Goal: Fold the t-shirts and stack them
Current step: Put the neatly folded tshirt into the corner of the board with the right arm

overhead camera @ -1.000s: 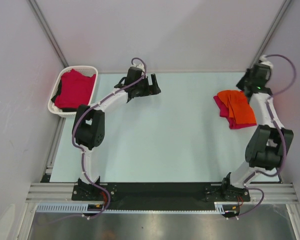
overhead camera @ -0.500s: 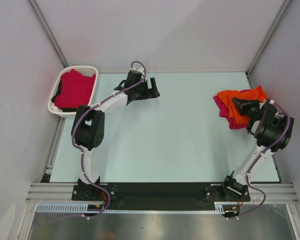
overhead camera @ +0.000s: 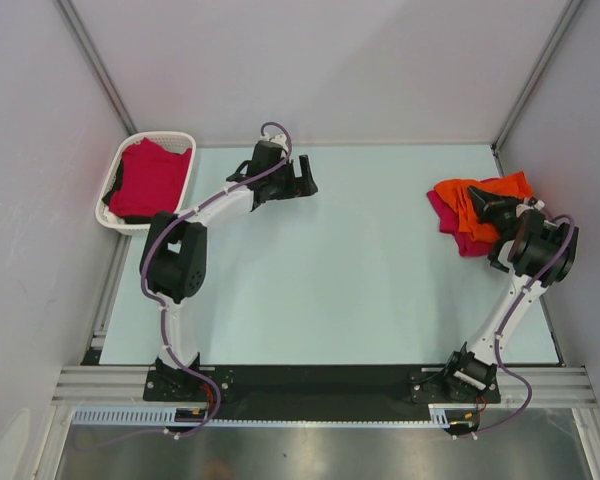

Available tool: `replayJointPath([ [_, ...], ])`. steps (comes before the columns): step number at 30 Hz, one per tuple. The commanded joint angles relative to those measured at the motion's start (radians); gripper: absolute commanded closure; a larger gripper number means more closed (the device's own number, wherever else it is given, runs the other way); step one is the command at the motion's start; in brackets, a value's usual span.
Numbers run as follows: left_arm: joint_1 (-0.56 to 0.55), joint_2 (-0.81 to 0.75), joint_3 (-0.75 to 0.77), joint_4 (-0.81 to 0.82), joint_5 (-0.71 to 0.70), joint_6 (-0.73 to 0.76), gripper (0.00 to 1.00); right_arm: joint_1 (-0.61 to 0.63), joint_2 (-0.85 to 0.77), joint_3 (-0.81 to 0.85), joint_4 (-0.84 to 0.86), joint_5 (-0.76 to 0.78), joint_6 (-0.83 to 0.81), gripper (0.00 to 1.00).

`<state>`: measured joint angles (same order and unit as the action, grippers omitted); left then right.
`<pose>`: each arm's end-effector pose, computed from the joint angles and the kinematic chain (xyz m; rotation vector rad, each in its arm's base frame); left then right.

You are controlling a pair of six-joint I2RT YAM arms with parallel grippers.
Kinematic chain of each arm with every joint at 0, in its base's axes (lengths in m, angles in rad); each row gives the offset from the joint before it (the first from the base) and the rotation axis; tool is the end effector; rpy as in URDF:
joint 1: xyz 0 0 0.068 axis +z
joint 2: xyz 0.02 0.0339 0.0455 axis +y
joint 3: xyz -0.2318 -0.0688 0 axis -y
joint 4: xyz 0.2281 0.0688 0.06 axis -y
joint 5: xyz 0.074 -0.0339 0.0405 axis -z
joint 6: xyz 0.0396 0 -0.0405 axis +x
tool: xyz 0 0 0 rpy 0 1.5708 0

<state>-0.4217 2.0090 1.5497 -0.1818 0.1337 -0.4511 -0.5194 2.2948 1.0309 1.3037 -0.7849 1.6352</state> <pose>0.3995 -0.1850 0.2083 0.0430 2.2782 -0.6209 0.3625 -0.1750 0.0919 1.0834 1.3658 1.4443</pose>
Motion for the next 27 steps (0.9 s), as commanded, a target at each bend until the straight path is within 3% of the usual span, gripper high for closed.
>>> replayJointPath([
  [1, 0.009, -0.046, 0.007, 0.018, -0.017, 0.026, 0.01, -0.002, 0.055, 0.038, 0.192, -0.008, 0.083, 1.0],
  [5, 0.009, -0.032, 0.027, 0.008, -0.019, 0.023, 0.01, 0.016, 0.046, -0.001, 0.146, -0.057, 0.063, 1.0],
  [14, 0.008, -0.029, 0.033, 0.005, -0.008, 0.006, 0.01, 0.025, -0.083, -0.133, -0.216, -0.091, -0.061, 1.0],
  [19, 0.008, -0.041, 0.013, 0.01, -0.014, 0.008, 0.01, 0.022, -0.173, -0.117, -0.481, -0.077, -0.26, 1.0],
  [27, 0.008, -0.042, 0.006, 0.012, -0.022, 0.008, 0.01, 0.042, -0.375, -0.002, -0.668, -0.067, -0.346, 1.0],
])
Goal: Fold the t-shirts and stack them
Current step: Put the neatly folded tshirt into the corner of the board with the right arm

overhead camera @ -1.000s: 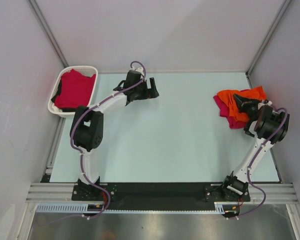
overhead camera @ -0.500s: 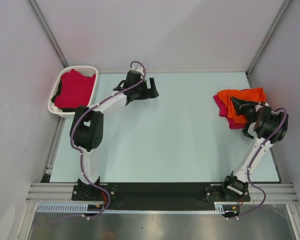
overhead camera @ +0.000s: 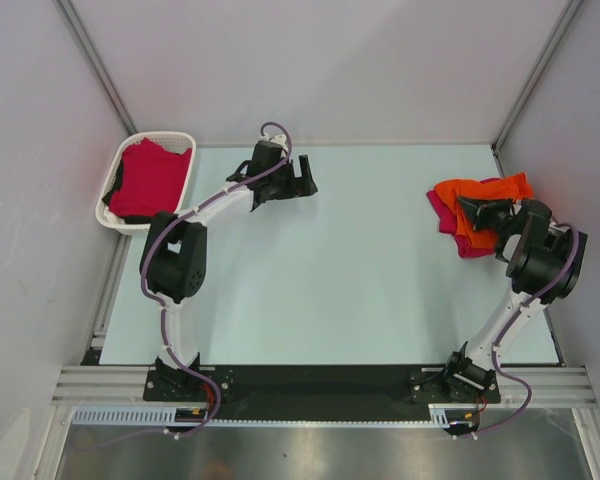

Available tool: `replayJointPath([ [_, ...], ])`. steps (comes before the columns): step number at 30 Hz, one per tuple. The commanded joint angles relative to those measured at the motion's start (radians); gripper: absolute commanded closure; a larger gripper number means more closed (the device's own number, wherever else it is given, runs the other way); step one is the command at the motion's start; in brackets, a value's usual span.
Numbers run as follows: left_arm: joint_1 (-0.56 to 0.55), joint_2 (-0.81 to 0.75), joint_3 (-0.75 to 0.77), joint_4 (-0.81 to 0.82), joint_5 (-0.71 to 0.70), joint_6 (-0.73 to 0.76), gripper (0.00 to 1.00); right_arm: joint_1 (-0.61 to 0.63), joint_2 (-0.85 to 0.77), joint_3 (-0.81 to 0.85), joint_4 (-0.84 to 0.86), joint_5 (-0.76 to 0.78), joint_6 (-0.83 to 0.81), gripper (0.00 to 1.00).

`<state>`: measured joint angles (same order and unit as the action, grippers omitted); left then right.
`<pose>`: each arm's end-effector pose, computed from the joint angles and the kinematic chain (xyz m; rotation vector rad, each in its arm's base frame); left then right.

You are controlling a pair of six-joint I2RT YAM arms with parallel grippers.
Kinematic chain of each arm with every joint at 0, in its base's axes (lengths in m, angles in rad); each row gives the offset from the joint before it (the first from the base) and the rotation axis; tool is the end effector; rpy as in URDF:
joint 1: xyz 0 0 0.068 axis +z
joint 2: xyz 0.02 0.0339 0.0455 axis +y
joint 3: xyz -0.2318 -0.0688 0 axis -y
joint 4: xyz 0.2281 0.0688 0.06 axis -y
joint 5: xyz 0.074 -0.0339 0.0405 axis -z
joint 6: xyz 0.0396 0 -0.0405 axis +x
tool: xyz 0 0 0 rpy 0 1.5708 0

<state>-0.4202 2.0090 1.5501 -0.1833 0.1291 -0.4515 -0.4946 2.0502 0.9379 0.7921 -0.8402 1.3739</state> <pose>0.3998 -0.1842 0.2083 0.0381 2.2786 -0.6150 0.3458 -0.1530 0.1096 1.1785 1.6428 1.3690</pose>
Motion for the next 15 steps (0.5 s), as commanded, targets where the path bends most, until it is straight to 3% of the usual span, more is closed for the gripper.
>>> replayJointPath([
  [1, 0.006, -0.041, 0.005, 0.013, -0.016, 0.008, 0.01, 0.021, -0.145, 0.14, -0.184, -0.004, -0.102, 1.0],
  [5, 0.006, -0.035, 0.004, 0.013, -0.019, 0.008, 0.01, 0.022, -0.142, 0.244, -0.157, 0.016, -0.105, 1.0],
  [10, 0.006, -0.03, -0.001, 0.012, -0.017, 0.007, 0.01, 0.019, 0.046, 0.343, 0.062, 0.013, 0.028, 1.0],
  [15, 0.006, -0.032, 0.001, -0.001, -0.039, 0.025, 0.01, 0.022, 0.204, 0.473, 0.049, 0.018, -0.007, 1.0],
])
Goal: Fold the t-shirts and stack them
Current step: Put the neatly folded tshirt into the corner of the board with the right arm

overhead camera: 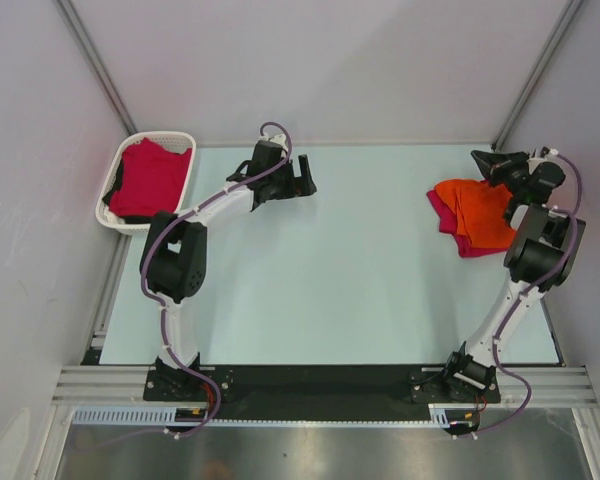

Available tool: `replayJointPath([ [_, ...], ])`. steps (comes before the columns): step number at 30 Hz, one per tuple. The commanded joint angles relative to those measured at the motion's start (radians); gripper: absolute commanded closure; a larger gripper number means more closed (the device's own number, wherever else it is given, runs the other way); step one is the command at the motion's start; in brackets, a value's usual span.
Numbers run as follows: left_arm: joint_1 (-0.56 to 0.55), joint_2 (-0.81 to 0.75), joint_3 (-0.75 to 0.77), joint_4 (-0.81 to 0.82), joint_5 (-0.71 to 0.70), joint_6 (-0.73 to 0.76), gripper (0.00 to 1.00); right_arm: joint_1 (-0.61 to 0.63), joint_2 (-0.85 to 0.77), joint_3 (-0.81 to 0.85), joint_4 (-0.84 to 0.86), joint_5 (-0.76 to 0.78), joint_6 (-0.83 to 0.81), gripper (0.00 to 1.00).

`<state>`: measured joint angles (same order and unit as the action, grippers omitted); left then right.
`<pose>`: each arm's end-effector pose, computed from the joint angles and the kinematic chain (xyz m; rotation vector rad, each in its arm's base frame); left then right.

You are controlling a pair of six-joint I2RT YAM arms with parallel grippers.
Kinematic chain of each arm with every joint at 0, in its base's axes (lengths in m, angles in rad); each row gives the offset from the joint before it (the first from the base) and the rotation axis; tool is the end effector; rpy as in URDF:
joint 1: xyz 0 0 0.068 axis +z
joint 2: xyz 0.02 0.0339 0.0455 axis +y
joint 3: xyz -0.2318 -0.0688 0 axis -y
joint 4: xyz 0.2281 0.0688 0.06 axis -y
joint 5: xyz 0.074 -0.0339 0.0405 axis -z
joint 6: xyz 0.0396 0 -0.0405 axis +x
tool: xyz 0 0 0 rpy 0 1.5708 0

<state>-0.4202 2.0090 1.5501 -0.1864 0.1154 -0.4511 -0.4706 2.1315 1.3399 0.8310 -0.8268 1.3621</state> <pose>0.3998 -0.1837 0.2080 0.0305 2.2795 -0.5991 0.4116 -0.1767 0.1937 0.7999 1.5060 1.3098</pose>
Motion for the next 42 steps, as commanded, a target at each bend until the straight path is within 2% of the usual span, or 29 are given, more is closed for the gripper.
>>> replayJointPath([
  [1, 0.006, -0.033, 0.001, -0.001, -0.028, 0.029, 0.01, -0.006, 0.161, 0.08, 0.004, 0.008, 0.002, 1.0],
  [4, 0.008, -0.042, -0.001, -0.008, -0.037, 0.035, 0.01, -0.029, 0.202, 0.111, 0.008, 0.017, -0.003, 1.0],
  [8, 0.008, -0.041, -0.005, -0.01, -0.036, 0.037, 0.01, -0.057, 0.249, 0.203, -0.094, 0.026, -0.061, 1.0],
  [12, 0.008, -0.038, -0.007, -0.008, -0.028, 0.031, 0.01, -0.085, 0.272, 0.26, -0.095, 0.049, -0.064, 1.0],
  [16, 0.006, -0.035, -0.005, -0.007, -0.025, 0.028, 0.01, -0.092, 0.309, 0.321, -0.164, 0.064, -0.1, 1.0],
  [26, 0.006, -0.052, -0.019, -0.016, -0.034, 0.042, 0.01, -0.099, 0.343, 0.196, -0.15, 0.117, -0.096, 1.0],
  [30, 0.006, -0.064, -0.031, -0.015, -0.033, 0.04, 0.01, -0.1, 0.347, 0.191, -0.254, 0.138, -0.149, 1.0],
  [35, 0.006, -0.072, -0.038, -0.015, -0.031, 0.037, 0.01, -0.1, 0.306, 0.179, -0.49, 0.227, -0.253, 1.0],
  [38, 0.006, -0.072, -0.038, -0.015, -0.028, 0.035, 0.01, -0.094, 0.272, 0.157, -0.442, 0.209, -0.253, 1.0],
  [42, 0.006, -0.078, -0.038, -0.015, -0.025, 0.032, 0.01, -0.079, 0.196, 0.134, -0.218, 0.149, -0.173, 1.0],
])
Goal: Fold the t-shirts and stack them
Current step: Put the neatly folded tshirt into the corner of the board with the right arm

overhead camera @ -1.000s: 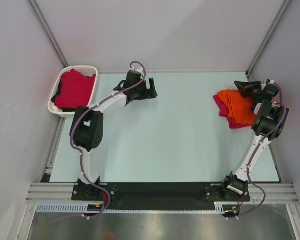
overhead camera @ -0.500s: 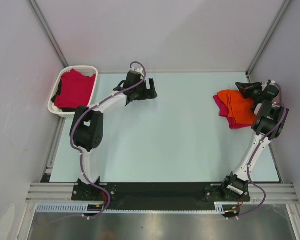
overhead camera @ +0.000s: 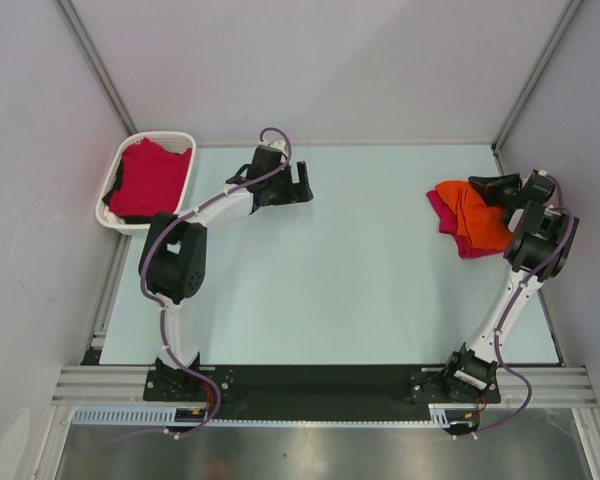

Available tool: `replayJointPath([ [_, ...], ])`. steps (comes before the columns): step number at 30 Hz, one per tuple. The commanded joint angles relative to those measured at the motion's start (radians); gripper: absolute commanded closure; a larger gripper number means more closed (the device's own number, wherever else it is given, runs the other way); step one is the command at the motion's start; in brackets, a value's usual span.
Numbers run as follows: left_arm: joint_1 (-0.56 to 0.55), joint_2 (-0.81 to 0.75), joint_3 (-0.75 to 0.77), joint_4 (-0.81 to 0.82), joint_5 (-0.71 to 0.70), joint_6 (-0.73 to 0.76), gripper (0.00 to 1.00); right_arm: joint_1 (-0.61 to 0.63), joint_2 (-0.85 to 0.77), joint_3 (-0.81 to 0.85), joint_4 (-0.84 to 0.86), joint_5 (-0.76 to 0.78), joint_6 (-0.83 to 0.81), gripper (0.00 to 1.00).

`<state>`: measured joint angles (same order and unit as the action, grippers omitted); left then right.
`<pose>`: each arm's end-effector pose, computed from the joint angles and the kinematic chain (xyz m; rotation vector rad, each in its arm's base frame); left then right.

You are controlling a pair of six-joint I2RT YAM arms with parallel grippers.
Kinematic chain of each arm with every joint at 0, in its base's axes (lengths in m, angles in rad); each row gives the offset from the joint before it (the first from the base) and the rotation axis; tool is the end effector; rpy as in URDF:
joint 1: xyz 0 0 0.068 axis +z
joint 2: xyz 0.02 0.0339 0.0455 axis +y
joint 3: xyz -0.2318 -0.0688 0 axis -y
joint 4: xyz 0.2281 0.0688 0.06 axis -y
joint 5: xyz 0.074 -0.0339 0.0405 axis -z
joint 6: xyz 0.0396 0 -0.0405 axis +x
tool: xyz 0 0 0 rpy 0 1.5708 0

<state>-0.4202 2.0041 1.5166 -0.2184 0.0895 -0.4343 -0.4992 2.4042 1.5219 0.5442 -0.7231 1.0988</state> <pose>0.3942 -0.1800 0.1965 0.0318 2.3338 -0.5414 0.4346 -0.2071 0.0969 1.0083 1.6927 1.0858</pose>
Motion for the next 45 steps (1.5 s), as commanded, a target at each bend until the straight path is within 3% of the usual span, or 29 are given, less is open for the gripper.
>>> replayJointPath([
  [1, 0.006, -0.077, -0.006, 0.017, 0.003, 0.014, 0.01, -0.033, -0.098, -0.043, 0.091, 0.025, 0.098, 1.0],
  [10, 0.0, -0.076, -0.016, 0.024, 0.001, 0.011, 0.01, 0.094, -0.263, -0.054, 0.1, -0.013, 0.053, 1.0],
  [15, -0.003, -0.077, -0.021, 0.025, -0.002, 0.011, 0.01, 0.136, -0.241, -0.199, 0.261, -0.064, 0.144, 1.0],
  [25, -0.003, -0.061, -0.026, 0.03, -0.007, 0.006, 0.01, 0.185, -0.231, -0.503, 0.407, -0.076, 0.199, 1.0],
  [32, -0.005, -0.071, -0.038, 0.037, -0.005, 0.002, 0.01, 0.229, -0.1, -0.482, 0.534, -0.148, 0.351, 1.0],
  [36, -0.005, -0.088, -0.047, 0.039, -0.01, 0.003, 0.01, 0.275, -0.117, -0.465, 0.545, -0.176, 0.363, 1.0],
  [39, -0.003, -0.107, -0.056, 0.036, -0.014, 0.006, 0.01, 0.323, -0.204, -0.441, 0.482, -0.199, 0.281, 1.0],
  [40, -0.005, -0.113, -0.061, 0.037, -0.017, 0.006, 0.01, 0.355, -0.241, -0.427, 0.377, -0.203, 0.238, 0.98],
  [41, -0.005, -0.122, -0.064, 0.036, -0.019, 0.008, 0.0, 0.37, -0.276, -0.408, 0.309, -0.211, 0.184, 0.88],
  [42, -0.005, -0.129, -0.065, 0.037, -0.02, 0.008, 0.0, 0.389, -0.309, -0.335, 0.225, -0.217, 0.021, 0.82],
  [43, -0.003, -0.134, -0.071, 0.037, -0.022, 0.009, 0.0, 0.434, -0.38, -0.289, -0.02, -0.199, -0.073, 0.71],
  [44, -0.005, -0.149, -0.075, 0.036, -0.025, 0.009, 0.0, 0.459, -0.408, -0.225, -0.158, -0.176, -0.194, 0.56],
  [45, -0.005, -0.156, -0.078, 0.037, -0.028, 0.009, 0.01, 0.491, -0.434, -0.098, -0.297, -0.142, -0.402, 0.5],
])
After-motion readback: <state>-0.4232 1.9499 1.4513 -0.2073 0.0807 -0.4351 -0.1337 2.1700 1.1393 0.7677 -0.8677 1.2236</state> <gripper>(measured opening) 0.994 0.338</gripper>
